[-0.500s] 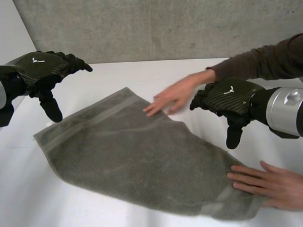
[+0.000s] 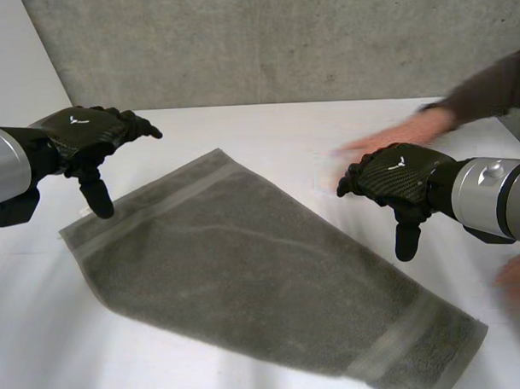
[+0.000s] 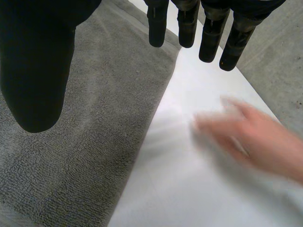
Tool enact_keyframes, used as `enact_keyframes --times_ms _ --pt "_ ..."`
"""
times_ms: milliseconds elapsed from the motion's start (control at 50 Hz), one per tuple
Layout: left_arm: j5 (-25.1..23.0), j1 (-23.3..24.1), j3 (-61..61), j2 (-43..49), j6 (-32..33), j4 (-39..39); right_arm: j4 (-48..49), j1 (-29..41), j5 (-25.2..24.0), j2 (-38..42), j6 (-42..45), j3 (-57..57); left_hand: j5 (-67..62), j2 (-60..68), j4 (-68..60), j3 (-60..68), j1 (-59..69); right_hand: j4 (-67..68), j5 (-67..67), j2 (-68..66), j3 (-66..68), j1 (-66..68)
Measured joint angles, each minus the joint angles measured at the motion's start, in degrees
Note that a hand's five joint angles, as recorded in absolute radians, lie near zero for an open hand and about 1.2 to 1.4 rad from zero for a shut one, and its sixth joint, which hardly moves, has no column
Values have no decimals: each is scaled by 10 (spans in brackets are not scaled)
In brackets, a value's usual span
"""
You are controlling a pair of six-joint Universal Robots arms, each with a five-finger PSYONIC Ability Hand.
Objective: Fold the towel.
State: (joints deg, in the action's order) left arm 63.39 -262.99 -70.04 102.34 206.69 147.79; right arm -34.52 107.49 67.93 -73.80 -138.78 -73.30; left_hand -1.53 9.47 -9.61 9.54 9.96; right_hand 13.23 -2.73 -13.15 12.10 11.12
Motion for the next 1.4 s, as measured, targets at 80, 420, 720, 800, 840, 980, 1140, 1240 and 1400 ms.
enact_keyframes --times_ms 80,420,720,800,840,980,1140,1240,1400 --pt "0 0 0 0 1 0 0 0 2 0 -1 0 0 0 0 0 0 0 0 0 0 0" --pt "39 4 -19 27 -12 49 27 16 -4 2 -121 -115 0 3 -1 1 1 0 0 0 0 0" --pt "132 44 -164 21 -35 245 237 73 3 -4 -139 -357 0 3 -1 1 0 0 0 0 0 0" --pt "134 48 -176 20 -63 262 280 76 3 -3 -138 -383 0 3 -1 1 0 7 -15 -6 16 7" --pt "134 49 -178 20 -71 264 292 76 4 -3 -138 -388 0 3 -1 1 0 36 -44 -34 50 36" --pt "133 48 -180 19 -93 266 364 74 17 -3 -138 -403 0 3 -1 1 0 509 -496 -489 482 228" --pt "132 48 -188 11 -93 267 435 70 61 -10 -134 -397 0 2 0 0 0 548 -533 -537 546 392" --pt "131 49 -200 4 -92 268 461 66 100 -13 -129 -377 0 3 -1 1 0 548 -535 -537 554 407" --pt "123 53 -252 1 -87 268 459 51 119 -14 -128 -320 0 11 -9 10 3 548 -536 -537 554 414"
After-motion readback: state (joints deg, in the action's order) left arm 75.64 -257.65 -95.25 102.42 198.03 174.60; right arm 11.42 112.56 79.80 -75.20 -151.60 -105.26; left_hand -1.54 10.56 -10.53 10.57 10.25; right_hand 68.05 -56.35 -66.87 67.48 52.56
